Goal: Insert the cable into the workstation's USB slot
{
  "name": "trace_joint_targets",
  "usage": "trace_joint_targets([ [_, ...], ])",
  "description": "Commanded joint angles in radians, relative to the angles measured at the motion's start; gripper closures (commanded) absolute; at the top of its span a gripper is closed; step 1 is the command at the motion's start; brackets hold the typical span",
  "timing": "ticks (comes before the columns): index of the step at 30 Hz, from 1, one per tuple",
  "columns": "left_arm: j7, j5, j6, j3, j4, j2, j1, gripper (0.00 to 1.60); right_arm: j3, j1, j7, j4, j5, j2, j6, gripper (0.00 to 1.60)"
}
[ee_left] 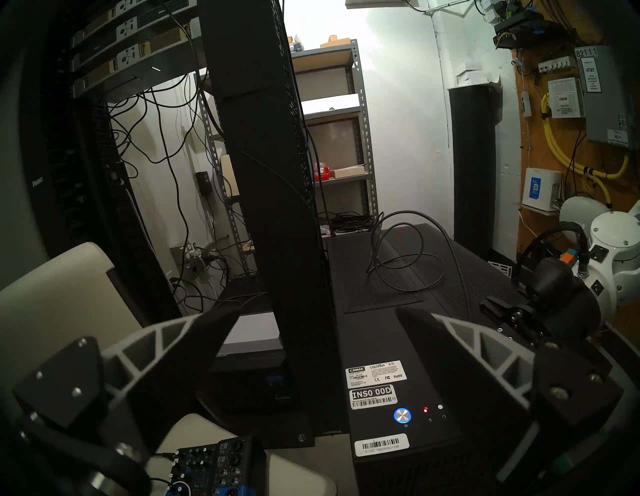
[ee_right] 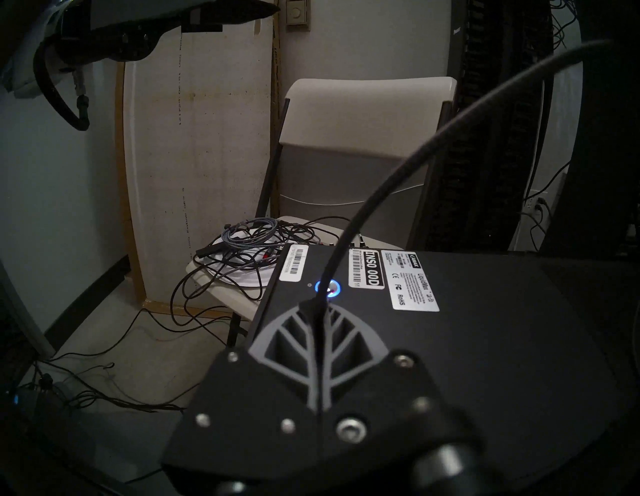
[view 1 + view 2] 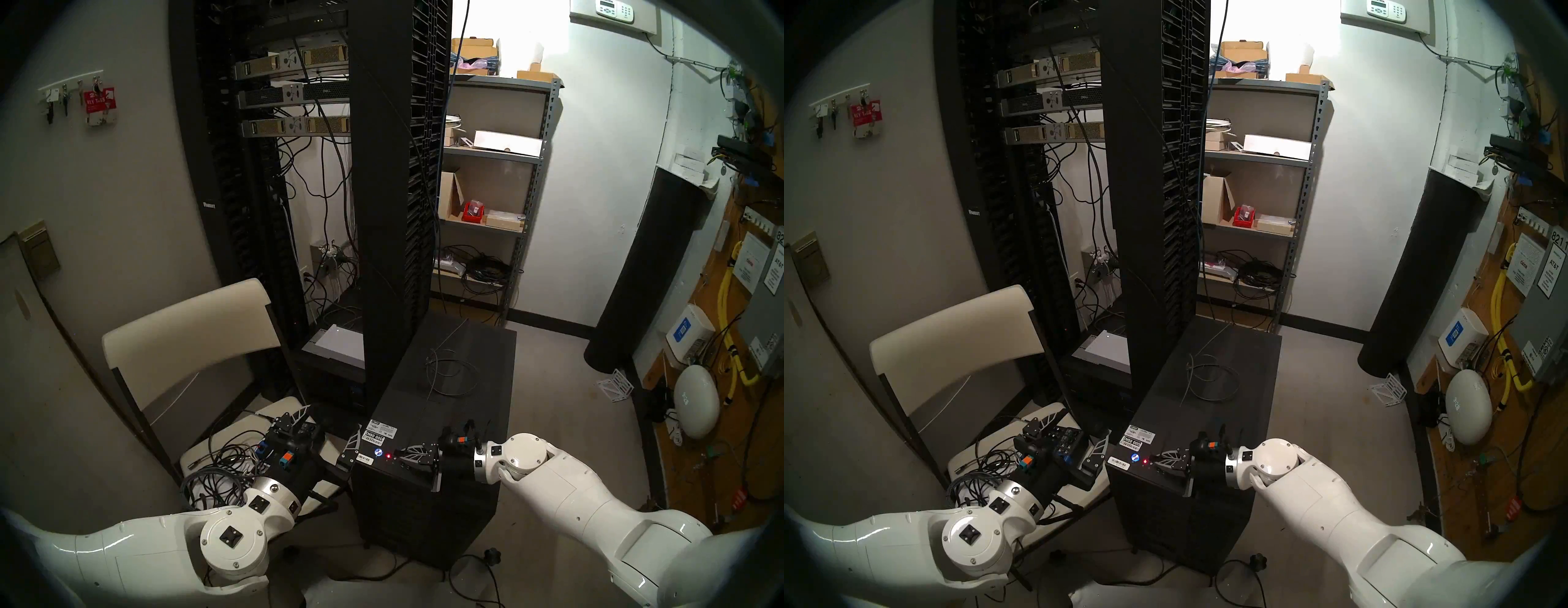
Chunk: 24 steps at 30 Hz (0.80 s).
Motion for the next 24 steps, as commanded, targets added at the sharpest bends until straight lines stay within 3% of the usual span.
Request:
trace_joint_targets([
  [1, 0.005, -0.001, -0.006, -0.006, -0.02, 0.004, -0.001, 0.0, -0.022, 0.002, 0.001, 0.02, -0.02, -0.006, 0.047, 1.6],
  [12, 0.005, -0.001, -0.011, -0.003, -0.016, 0.005, -0.003, 0.0, -0.036, 0.008, 0.011, 0.027, -0.028, -0.002, 0.089, 1.6],
  [24, 0.006, 0.0, -0.009, -0.001, -0.013, 0.0, -0.007, 0.0, -0.033, 0.007, 0.016, 0.032, -0.023, -0.002, 0.08, 1.6],
])
